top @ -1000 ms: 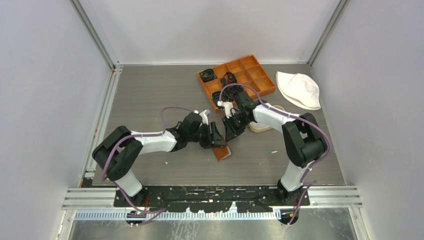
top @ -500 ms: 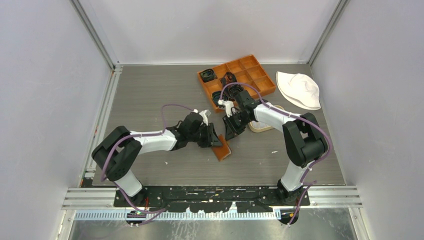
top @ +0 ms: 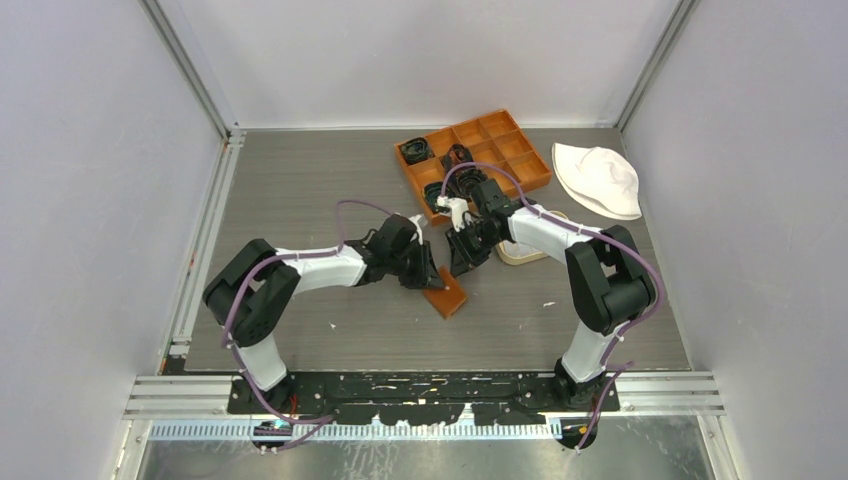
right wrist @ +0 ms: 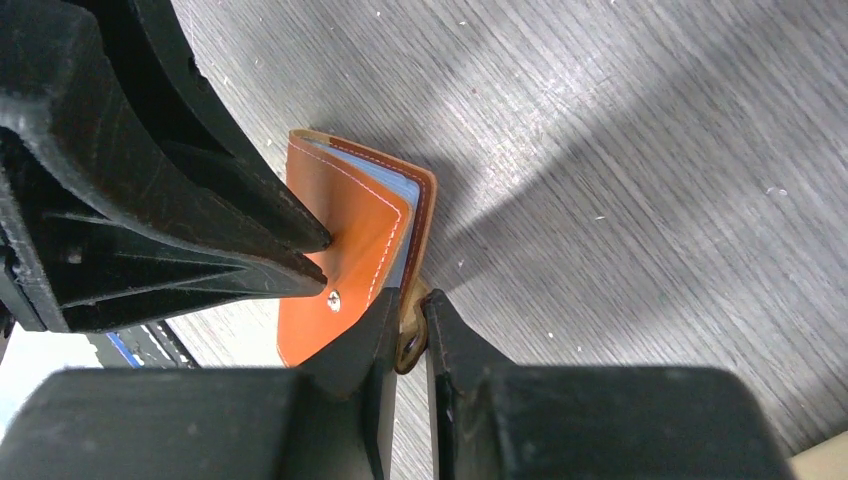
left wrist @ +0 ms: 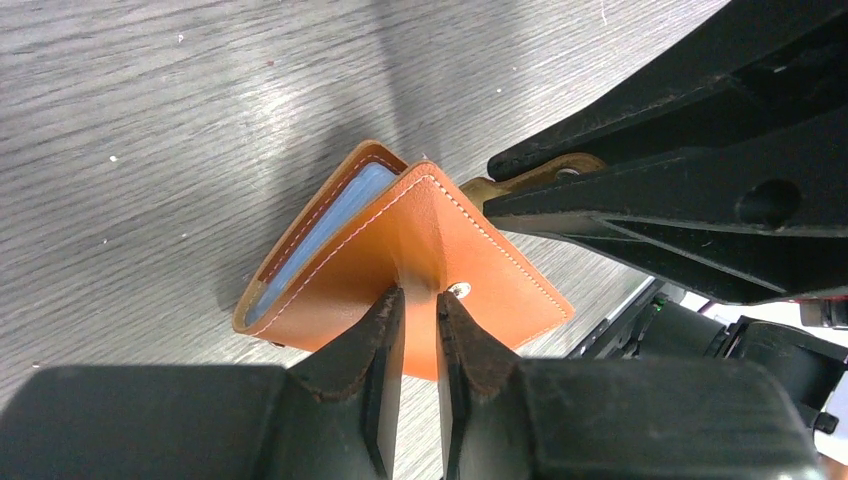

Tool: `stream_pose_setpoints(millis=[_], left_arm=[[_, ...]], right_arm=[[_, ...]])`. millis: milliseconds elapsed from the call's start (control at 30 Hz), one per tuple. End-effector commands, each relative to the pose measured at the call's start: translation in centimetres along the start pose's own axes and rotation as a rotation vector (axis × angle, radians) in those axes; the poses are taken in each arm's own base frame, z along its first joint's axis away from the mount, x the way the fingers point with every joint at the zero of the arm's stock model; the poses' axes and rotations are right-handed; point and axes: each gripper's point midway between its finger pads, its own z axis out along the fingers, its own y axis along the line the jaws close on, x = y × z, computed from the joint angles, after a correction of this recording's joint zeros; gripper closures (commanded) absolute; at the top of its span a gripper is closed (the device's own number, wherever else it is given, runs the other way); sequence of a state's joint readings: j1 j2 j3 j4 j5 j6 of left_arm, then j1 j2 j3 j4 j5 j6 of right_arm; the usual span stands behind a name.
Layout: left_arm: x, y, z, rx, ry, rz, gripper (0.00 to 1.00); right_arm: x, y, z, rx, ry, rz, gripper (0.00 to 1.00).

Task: Put the credit cards into the card holder
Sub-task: Close the card holder at the center of the board.

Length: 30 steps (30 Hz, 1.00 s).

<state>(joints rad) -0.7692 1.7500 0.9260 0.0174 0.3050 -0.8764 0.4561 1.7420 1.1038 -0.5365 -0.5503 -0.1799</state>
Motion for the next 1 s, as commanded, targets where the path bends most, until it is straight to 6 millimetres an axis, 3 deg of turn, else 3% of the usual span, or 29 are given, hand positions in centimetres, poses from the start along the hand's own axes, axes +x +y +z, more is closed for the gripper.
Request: stream_pose_setpoints(millis=[0, 133, 267, 433, 567, 633, 733, 967], left_arm=[[1.4, 4.0, 0.6, -0.149, 0.048, -0.001, 0.80], [1.5, 4.1, 0.6, -0.154, 0.053, -0.006, 0.80], [1.7, 4.2, 0.6, -0.156, 0.055, -0.008, 0.80], [1.8, 4.3, 0.7, -0.158, 0.064, -0.011, 0.80], [1.8, 4.1, 0.8, -0.152, 0.067, -0.013, 0.79], [1.8, 4.0, 0.9, -0.146, 0.070, -0.013, 0.80], [1.6, 3.6, 0.7, -0.132, 0.061, -0.014, 0.79], [0.2, 1.0, -0.1, 0.013, -0.034, -0.020, 0.75]], right_arm=[[-2.5, 0.8, -1.1, -0.012, -0.088, -0.046, 0.79], [-2.5, 1.1, -1.4, -0.021, -0.085, -0.057, 0.66], [-3.5, 1.1, -3.3, 0.038, -0.129, -0.117, 0.55], [-3.3, 2.9, -6.0, 0.024, -0.193, -0.282, 0.52], [-1.1, 6.0, -6.1, -0.109, -0.213, -0.509, 0.58], [0.1, 6.4, -5.1, -0.120, -0.180, -0.584, 0.69], [0.9, 4.8, -3.6, -0.061, -0.101, -0.590, 0.79], [2.6, 1.2, -0.9, 0.061, 0.065, -0.569, 0.82]])
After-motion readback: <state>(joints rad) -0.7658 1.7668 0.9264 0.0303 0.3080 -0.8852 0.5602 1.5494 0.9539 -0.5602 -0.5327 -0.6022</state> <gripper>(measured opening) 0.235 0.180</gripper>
